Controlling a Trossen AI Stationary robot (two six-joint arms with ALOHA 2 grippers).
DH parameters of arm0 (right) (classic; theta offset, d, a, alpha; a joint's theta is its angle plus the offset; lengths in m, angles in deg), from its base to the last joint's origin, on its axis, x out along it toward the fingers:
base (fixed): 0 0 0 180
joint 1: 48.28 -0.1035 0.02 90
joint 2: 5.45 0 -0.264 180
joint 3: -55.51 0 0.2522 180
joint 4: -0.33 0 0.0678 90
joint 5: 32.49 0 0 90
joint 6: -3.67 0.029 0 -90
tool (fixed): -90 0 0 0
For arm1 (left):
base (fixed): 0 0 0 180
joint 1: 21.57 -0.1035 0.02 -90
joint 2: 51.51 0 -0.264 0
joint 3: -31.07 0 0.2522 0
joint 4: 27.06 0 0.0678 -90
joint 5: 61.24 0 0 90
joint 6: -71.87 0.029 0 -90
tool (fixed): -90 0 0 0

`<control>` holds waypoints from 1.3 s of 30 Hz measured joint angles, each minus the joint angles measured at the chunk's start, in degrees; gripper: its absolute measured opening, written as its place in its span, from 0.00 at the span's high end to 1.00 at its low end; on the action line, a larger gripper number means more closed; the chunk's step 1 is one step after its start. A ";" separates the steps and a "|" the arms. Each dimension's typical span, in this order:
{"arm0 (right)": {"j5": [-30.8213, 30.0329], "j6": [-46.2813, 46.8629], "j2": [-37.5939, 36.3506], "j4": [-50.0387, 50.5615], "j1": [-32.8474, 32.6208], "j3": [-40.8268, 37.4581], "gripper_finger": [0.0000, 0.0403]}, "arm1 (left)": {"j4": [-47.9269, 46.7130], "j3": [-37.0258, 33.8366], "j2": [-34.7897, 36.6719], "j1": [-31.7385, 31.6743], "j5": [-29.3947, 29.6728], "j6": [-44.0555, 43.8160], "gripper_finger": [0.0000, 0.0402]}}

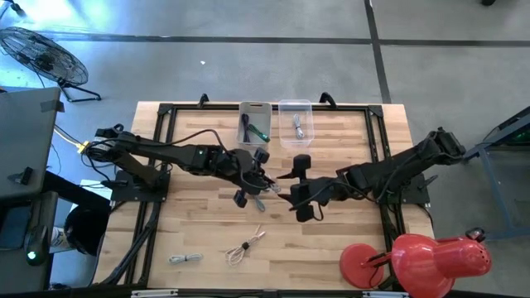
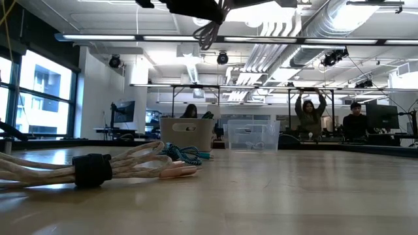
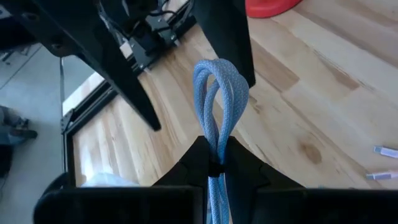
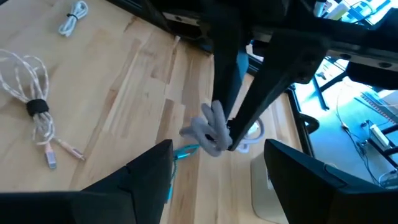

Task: Pick & Place USB Port
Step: Put the purple charger cable into the transparent bin

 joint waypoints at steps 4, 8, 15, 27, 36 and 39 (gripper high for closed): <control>0.12 0.00 0.00 -0.01 0.05 0.00 0.39 | 0.43 -0.04 0.00 0.00 -0.80 0.00 0.94; 0.40 0.46 0.00 -0.01 0.58 0.00 0.39 | 0.70 -0.04 0.00 0.00 -0.82 0.00 0.94; 2.12 -2.29 0.02 -0.63 0.59 0.00 0.40 | 0.82 -0.04 0.00 0.00 -2.10 0.00 0.94; 4.10 -2.99 0.04 -2.22 0.59 0.00 0.47 | 0.73 -0.04 0.00 0.00 -2.11 1.07 0.94; 5.17 -2.69 0.04 -2.49 0.59 0.00 0.62 | 0.71 -0.04 0.02 0.00 -2.08 1.07 0.94; 6.01 -2.67 0.04 -2.51 0.59 0.00 0.74 | 0.61 -0.04 0.02 0.00 -2.10 1.09 0.94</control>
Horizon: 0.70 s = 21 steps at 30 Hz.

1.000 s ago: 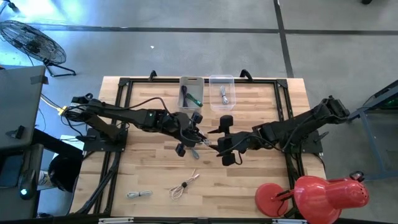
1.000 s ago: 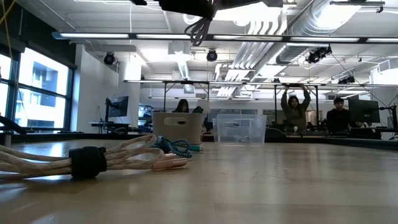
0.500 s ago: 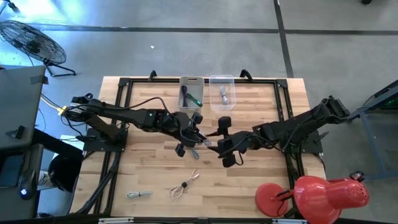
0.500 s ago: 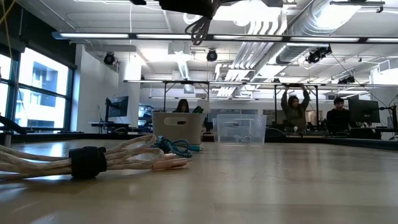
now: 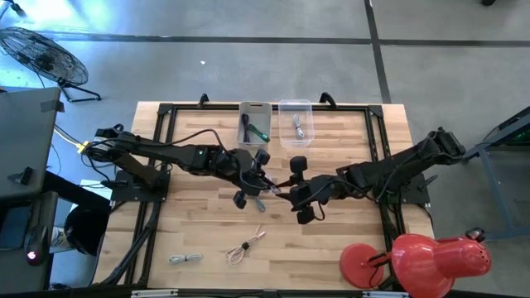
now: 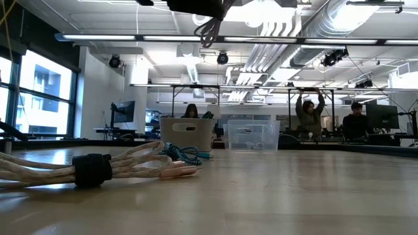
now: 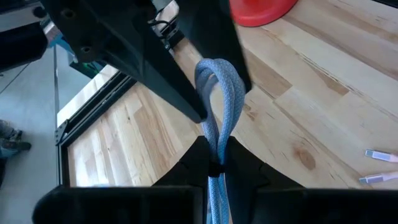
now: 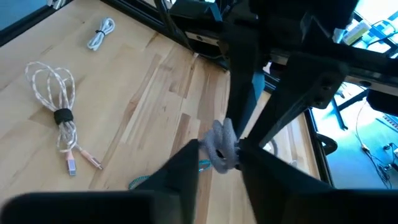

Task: Pick & Place USB Port
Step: Put the purple charger cable into the transparent bin

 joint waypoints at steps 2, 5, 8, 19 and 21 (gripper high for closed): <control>0.17 0.04 0.00 -0.11 0.01 0.00 0.83 | -0.05 0.00 0.00 0.00 0.02 -0.01 0.94; -0.02 -0.13 0.00 -0.26 0.04 0.02 0.96 | -0.17 -0.01 0.00 0.04 -0.03 -0.02 0.94; -0.51 0.15 0.00 -0.28 0.04 0.01 0.95 | -0.14 -0.02 0.00 0.04 -0.02 -0.04 0.94; -3.10 0.37 0.00 -0.08 -0.07 0.02 0.97 | -0.16 -0.02 0.00 0.07 -1.59 1.97 0.89; -3.08 0.66 0.00 -0.09 -0.07 0.01 0.97 | -0.10 -0.02 0.00 0.07 -1.83 3.07 0.89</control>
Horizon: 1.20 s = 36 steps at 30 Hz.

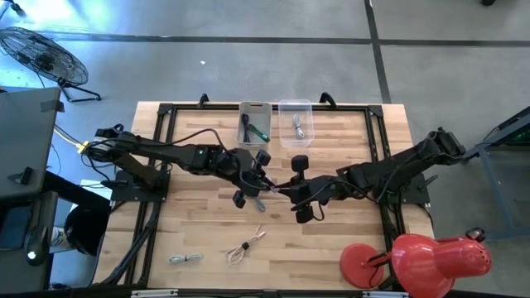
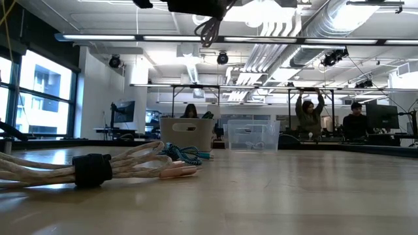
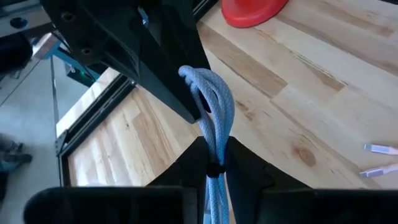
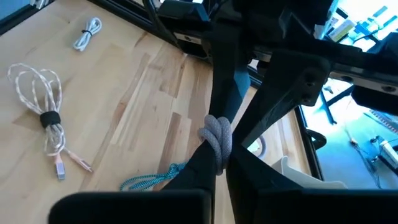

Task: Pick & Place USB Port
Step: Put the purple charger cable into the transparent bin

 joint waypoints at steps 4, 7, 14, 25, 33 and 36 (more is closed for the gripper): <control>-0.49 0.78 0.00 0.11 0.05 0.00 0.98 | -0.10 0.00 0.00 0.00 3.74 -1.05 0.89; -0.58 0.84 0.00 0.24 0.11 0.01 0.98 | -0.40 0.00 0.00 0.03 6.87 -1.35 0.89; -0.73 1.50 0.00 0.70 0.13 0.01 0.98 | -1.62 1.09 0.00 0.07 9.24 0.38 0.88; -0.21 2.07 0.03 1.17 0.11 0.03 0.97 | -4.29 1.48 0.00 -0.02 7.59 -0.09 0.88; 0.45 2.07 0.13 0.94 0.09 -0.08 0.98 | -5.65 1.62 -0.46 -0.07 7.18 -0.65 0.88; -0.17 2.07 0.13 0.94 0.13 -0.09 0.98 | -5.84 1.62 -0.56 -0.01 10.58 0.41 0.88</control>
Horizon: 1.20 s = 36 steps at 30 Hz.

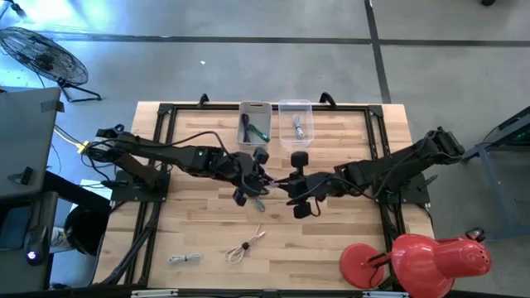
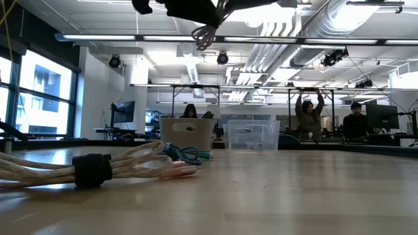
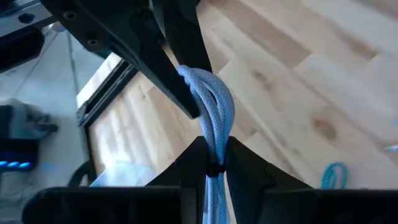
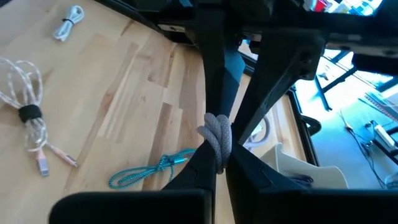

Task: Pick & Place USB Port
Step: Put the purple charger cable into the transparent bin

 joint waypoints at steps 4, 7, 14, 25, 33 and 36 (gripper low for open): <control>-0.73 0.07 0.00 -0.04 0.02 -0.01 0.96 | -0.06 -0.02 0.12 0.01 1.95 1.84 0.88; -1.19 0.07 0.00 0.16 0.02 -0.01 0.97 | 0.09 -0.09 0.12 0.05 3.02 4.38 0.88; -0.69 0.04 0.00 0.70 -0.09 -0.01 0.97 | 0.16 -0.17 0.12 0.86 3.27 10.59 0.89; -0.64 0.24 -0.04 0.98 -0.07 0.05 0.97 | 0.06 -0.30 0.12 1.57 8.31 9.18 0.86; -0.06 0.30 -0.24 1.31 -0.13 0.10 0.98 | -0.66 -0.44 0.10 2.98 16.64 12.79 0.73; 0.22 0.24 -0.24 1.38 -0.11 0.10 0.98 | -1.30 -0.44 0.10 3.78 21.18 14.59 0.70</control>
